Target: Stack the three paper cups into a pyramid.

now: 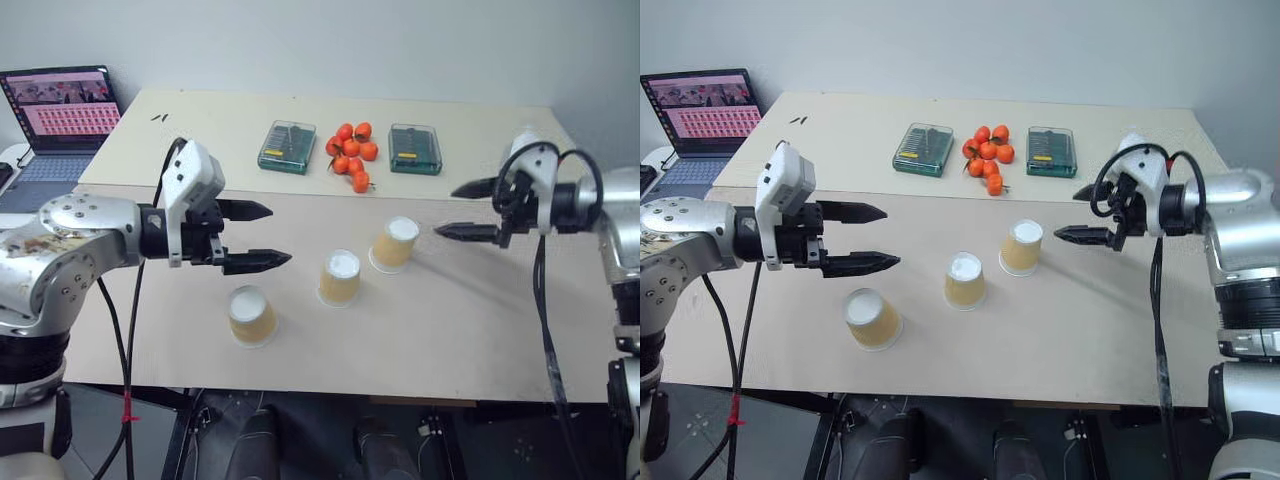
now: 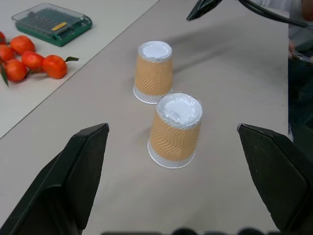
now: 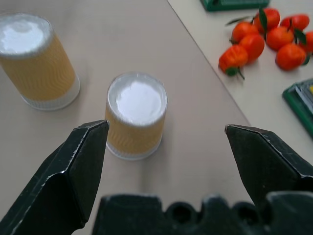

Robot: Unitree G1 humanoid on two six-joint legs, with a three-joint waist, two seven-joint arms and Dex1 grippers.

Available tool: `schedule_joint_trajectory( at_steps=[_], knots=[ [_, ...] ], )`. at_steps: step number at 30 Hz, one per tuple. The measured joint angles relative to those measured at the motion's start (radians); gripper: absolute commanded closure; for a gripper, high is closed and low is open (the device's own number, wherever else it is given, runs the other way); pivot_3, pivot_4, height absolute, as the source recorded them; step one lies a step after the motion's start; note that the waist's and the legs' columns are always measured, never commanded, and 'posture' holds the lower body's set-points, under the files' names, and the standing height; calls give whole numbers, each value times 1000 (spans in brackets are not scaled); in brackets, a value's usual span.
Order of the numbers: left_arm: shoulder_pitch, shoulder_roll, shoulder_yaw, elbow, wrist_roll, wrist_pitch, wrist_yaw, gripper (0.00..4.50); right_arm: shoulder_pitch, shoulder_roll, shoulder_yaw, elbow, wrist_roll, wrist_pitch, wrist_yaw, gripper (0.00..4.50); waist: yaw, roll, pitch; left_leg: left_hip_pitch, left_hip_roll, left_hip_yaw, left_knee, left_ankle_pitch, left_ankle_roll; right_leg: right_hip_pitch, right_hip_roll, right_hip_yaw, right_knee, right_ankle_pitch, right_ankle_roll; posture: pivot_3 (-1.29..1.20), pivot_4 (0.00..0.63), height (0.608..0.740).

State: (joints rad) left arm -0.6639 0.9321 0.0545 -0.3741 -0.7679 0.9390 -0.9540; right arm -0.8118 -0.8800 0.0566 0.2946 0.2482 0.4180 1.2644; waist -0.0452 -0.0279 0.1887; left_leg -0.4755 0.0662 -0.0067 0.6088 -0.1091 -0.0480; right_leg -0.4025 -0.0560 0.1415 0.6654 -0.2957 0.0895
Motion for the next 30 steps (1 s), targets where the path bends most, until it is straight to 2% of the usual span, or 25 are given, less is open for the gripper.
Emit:
schedule_joint_trajectory(
  at_steps=[6, 10, 30],
  knots=[
    [-3, 2, 1, 0, 1, 0, -1, 0, 5, 99, 6, 62, 11, 0, 12, 25, -2, 0, 0, 0, 0, 0, 1, 0, 0, 1, 0, 0, 0, 0, 0, 0, 150, 732],
    [0, 3, 5, -4, 3, 2, 19, 0, -19, 142, 54, 90, -4, 0, 37, 25, 0, 0, 0, 0, 0, 0, 1, 0, 0, 1, 0, 0, 0, 0, 0, 0, 150, 732],
    [44, 6, 59, -61, -11, 27, 128, 0, -198, 292, 92, 389, -100, -161, 40, 25, 0, 0, 0, 0, 0, 0, 0, 0, 0, 1, 0, 0, 0, 0, 0, 0, 150, 732]
  ],
)
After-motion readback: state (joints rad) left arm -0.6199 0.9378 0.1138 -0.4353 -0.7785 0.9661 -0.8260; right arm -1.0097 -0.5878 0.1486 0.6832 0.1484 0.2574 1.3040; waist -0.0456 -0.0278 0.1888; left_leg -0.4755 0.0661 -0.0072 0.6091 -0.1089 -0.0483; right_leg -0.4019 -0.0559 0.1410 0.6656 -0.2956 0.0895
